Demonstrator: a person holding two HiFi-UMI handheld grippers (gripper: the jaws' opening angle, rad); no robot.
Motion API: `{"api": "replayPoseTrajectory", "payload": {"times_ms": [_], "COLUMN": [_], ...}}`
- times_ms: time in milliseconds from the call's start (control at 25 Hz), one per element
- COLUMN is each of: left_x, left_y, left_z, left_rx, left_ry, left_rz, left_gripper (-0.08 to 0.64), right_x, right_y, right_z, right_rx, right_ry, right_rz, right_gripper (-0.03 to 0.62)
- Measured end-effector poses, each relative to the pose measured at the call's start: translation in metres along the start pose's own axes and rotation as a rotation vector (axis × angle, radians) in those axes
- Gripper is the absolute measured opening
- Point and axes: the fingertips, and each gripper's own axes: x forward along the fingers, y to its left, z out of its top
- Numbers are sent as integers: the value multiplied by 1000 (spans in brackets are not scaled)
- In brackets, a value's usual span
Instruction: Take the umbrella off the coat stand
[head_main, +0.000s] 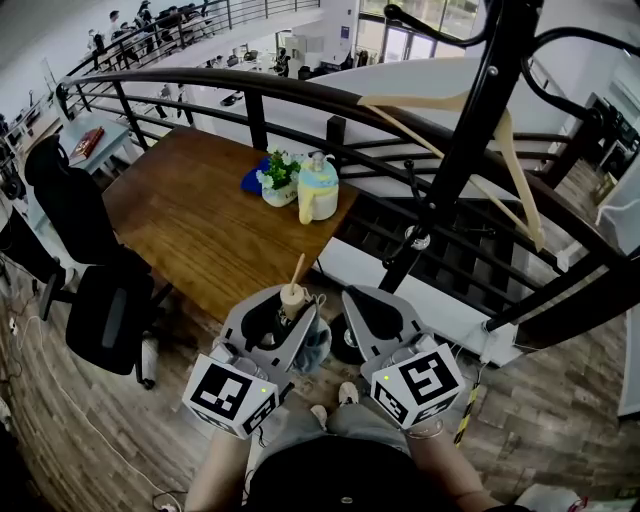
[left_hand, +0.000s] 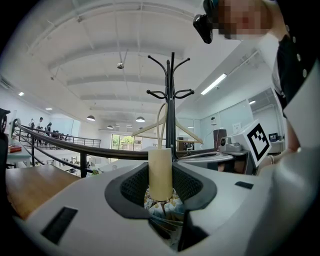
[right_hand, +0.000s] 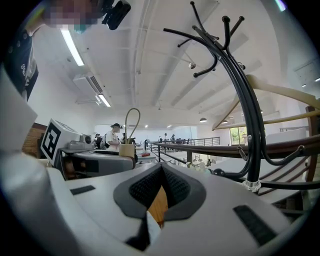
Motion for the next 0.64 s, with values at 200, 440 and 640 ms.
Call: {"api": "replayPoseTrajectory", "payload": {"times_ms": [200,440,640], "left_x": [1,-3,-1], "left_y": [-6,-13,-17], "left_z": [1,2,7], "left_rx": [0,0,6], "left_ry": [-8,-22,-22], "left_rz": [-13,-21,-33], "left_gripper": [149,149,149], "right_x": [-2,-8,-9], "right_y": [-3,0,1], "right_z": [0,1,2], "right_rx": [-11,-23,-51], "right_ry": [2,3,12], "right_rz": [-6,-5,0], "right_gripper": [26,26,26]}}
